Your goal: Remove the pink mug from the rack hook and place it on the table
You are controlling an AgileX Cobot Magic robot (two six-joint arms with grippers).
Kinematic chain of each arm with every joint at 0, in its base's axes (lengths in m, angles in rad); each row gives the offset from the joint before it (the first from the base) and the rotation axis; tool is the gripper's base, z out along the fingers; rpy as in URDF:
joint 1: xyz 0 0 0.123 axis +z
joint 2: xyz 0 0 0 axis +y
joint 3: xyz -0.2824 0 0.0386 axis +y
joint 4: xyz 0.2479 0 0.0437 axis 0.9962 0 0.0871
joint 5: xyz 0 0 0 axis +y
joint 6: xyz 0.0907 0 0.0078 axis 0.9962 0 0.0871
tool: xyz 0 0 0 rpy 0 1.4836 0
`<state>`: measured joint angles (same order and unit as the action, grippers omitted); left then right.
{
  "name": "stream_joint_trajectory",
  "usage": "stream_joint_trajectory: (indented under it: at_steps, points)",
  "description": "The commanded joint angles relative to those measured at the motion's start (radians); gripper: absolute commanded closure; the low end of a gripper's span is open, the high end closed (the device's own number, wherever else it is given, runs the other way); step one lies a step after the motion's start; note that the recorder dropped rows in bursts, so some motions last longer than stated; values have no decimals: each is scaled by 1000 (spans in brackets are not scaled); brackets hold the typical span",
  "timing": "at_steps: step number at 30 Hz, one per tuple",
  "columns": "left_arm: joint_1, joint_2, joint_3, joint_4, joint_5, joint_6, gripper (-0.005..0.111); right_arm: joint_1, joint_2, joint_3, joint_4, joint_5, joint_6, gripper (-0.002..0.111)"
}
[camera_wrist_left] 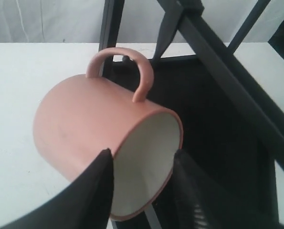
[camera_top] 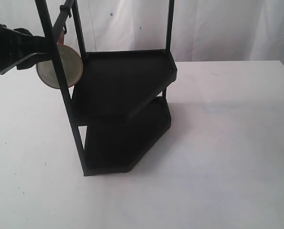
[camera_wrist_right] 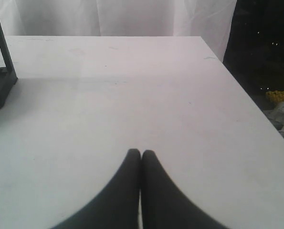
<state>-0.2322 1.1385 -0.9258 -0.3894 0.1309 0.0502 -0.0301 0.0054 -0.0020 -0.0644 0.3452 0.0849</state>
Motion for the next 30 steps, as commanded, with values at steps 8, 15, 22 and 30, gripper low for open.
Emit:
stream_joint_trajectory:
  at_steps: [8,15,22,30]
  points:
    - [2,76,-5,42,-58,10,61,-5,-5,2,-5,-4,2,108]
    - [12,38,-5,42,-53,-2,61,-5,-5,2,-5,-4,2,108]
    - [12,44,-5,59,-67,-2,61,-5,-5,2,-5,-4,2,108]
    - [12,134,-5,59,-101,-2,61,-5,-5,2,-5,-4,2,108]
